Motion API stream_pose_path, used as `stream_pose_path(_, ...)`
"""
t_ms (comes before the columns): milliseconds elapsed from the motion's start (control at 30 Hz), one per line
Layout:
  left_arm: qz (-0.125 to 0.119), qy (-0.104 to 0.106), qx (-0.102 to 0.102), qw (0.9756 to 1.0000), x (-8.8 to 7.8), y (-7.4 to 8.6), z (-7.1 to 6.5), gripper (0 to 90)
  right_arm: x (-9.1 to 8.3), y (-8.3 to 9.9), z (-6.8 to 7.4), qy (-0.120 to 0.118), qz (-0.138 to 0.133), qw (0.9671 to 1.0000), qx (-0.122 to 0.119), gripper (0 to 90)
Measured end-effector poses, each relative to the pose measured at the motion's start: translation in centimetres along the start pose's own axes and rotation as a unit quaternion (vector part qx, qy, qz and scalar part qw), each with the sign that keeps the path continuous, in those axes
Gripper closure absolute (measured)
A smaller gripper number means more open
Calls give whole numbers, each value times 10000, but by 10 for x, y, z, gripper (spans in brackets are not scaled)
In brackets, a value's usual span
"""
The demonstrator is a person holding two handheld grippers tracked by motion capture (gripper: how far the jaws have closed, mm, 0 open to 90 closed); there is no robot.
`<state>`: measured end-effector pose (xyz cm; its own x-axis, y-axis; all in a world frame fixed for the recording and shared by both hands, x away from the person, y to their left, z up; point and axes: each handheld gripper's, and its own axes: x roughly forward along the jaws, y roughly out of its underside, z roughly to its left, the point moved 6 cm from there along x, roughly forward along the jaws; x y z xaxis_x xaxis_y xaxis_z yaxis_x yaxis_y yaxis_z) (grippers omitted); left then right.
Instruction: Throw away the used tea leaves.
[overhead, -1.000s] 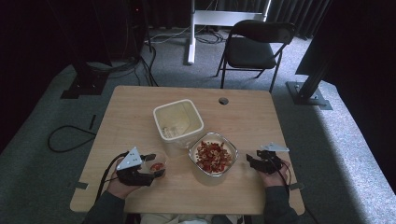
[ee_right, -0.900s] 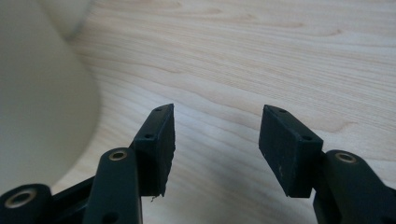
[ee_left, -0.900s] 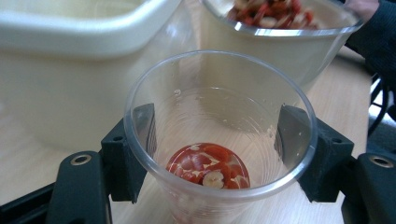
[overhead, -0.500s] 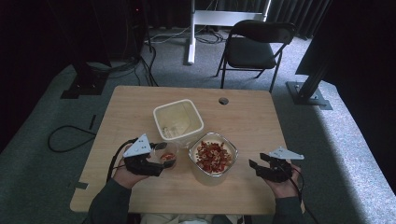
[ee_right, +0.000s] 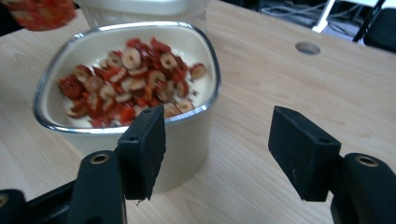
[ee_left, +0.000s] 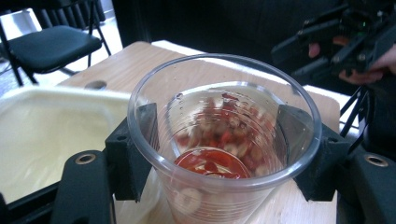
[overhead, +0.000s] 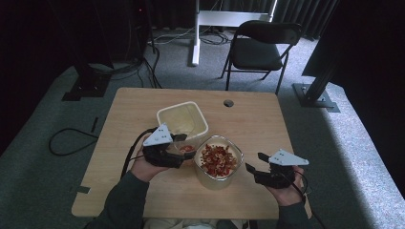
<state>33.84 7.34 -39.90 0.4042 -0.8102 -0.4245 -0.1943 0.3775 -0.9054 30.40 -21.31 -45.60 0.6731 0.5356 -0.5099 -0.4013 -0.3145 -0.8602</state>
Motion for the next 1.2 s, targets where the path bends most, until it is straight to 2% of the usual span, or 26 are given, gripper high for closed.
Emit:
stream_pose_path(300, -52, 31, 30, 10000, 27, -30, 0, 326, 6, -19, 18, -287, -203, 9991, -243, 347)
stream_pose_path(533, -104, 118, 85, 9998, 45, -49, -6, 326, 22, -35, 32, -570, -377, 9970, -368, 314)
stream_pose_path(767, -167, 229, 152, 9995, 59, -60, -17, 326, 49, -51, 48, -801, -452, 9947, -468, 283)
stream_pose_path(933, -260, 343, 125, 9990, 66, -65, -23, 325, 64, -61, 51, -801, -619, 9938, -455, 307)
stream_pose_path(1067, -278, 378, 87, 9989, 69, -65, -23, 324, 67, -64, 50, -771, -698, 9937, -423, 382)
stream_pose_path(1200, -267, 361, 65, 9990, 71, -65, -23, 324, 68, -63, 48, -748, -699, 9940, -383, 404)
